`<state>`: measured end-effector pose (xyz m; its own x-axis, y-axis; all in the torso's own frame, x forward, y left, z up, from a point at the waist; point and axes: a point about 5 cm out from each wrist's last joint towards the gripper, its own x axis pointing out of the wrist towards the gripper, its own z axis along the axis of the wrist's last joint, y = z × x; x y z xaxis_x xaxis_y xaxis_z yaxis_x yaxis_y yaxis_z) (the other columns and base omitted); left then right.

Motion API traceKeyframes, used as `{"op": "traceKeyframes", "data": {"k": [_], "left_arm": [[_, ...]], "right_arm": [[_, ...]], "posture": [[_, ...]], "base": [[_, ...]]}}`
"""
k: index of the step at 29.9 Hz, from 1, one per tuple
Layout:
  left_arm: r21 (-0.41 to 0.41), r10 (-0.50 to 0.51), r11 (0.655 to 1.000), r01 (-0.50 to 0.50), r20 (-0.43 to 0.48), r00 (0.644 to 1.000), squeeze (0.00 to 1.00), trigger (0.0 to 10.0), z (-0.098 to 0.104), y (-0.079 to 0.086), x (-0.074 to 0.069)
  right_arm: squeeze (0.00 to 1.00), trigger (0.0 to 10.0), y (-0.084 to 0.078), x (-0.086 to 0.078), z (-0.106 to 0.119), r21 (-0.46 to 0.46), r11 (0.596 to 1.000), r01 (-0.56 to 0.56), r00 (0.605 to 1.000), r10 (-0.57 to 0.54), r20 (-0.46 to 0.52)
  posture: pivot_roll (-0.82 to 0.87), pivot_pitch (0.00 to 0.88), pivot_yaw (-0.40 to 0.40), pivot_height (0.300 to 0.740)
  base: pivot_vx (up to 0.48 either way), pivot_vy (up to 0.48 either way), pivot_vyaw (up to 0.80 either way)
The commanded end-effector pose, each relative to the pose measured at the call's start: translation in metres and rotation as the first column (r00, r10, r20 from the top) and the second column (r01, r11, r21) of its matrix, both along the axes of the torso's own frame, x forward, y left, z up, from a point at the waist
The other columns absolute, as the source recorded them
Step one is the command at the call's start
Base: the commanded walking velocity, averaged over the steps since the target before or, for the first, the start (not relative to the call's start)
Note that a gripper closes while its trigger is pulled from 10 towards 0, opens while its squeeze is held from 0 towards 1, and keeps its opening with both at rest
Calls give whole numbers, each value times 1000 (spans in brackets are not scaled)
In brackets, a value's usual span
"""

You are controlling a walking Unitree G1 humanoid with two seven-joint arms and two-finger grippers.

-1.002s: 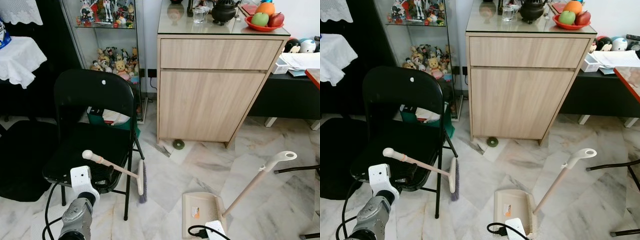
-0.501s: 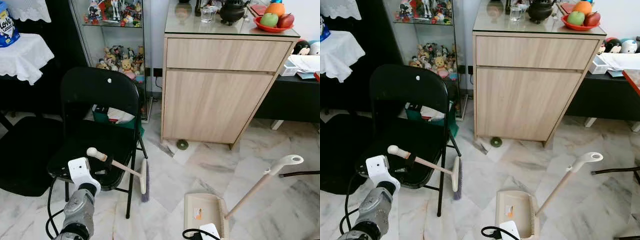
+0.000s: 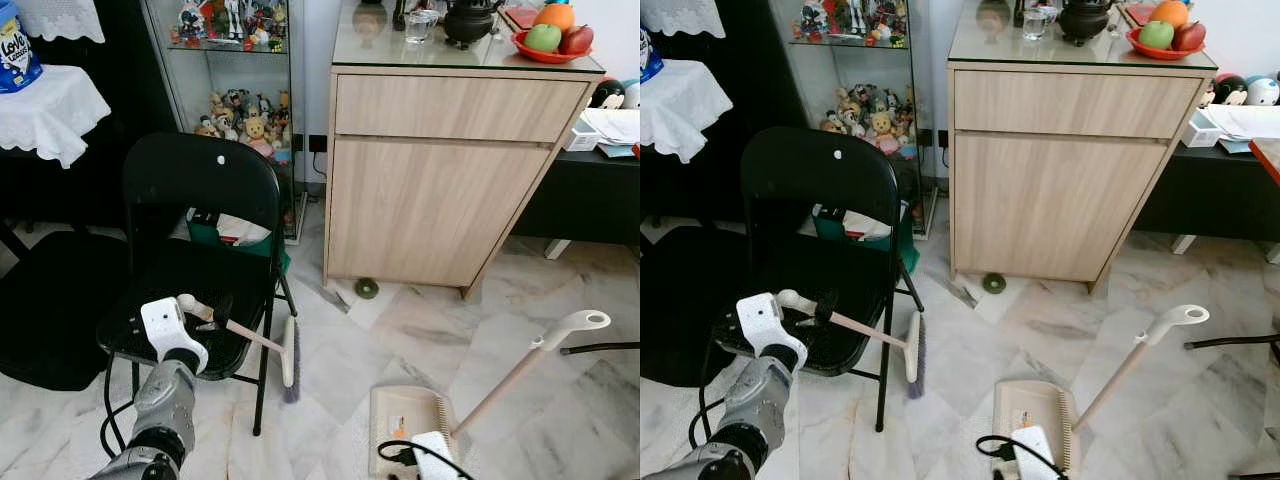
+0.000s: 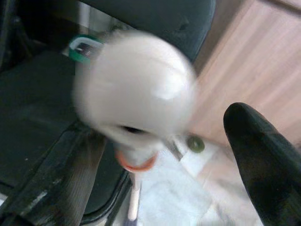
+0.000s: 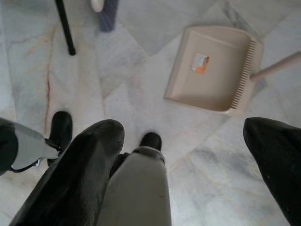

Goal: Sweep floor

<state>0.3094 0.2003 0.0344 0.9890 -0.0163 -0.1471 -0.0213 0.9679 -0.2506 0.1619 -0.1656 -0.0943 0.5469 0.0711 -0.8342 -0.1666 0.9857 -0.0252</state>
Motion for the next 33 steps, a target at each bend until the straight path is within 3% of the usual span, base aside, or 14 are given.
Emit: {"op": "traceKeyframes", "data": {"k": [1,9,23,24,25,26,33], "left_arm": [[33,-23,999,24,-32,999,0,10000,-4,-3,-2],[116,-72,990,75,-29,997,0,10000,1,-6,3],[209,8,978,8,-75,997,0,10000,-1,-3,5],[215,11,977,7,-80,997,0,4353,-2,-2,4],[230,18,973,3,-90,996,0,4353,-3,-1,4],[232,21,973,1,-93,995,0,0,-4,-1,3],[240,33,971,-9,-97,995,0,0,-4,1,2]], "right_arm": [[0,10000,2,-4,-2,7,1000,5,1000,-5,-9],[0,10000,6,-8,-3,13,1000,5,1000,-5,-7],[0,10000,7,-9,-3,15,1000,2,1000,-2,1],[0,10000,7,-8,-3,15,1000,3,1000,-3,3],[0,10000,8,-8,-3,16,1000,3,1000,-3,5],[0,10000,8,-7,-3,17,1000,4,1000,-5,6],[0,10000,10,-6,-2,20,1000,4,1000,-4,7]], "posture": [[-34,62,3,740],[-44,60,5,740],[-54,51,2,740],[-55,52,3,740],[-55,53,4,740],[-55,54,4,740],[-52,56,6,740]], "base": [[0,0,0],[0,0,0],[0,0,0],[0,0,0],[0,0,0],[0,0,0],[0,0,0]]}}
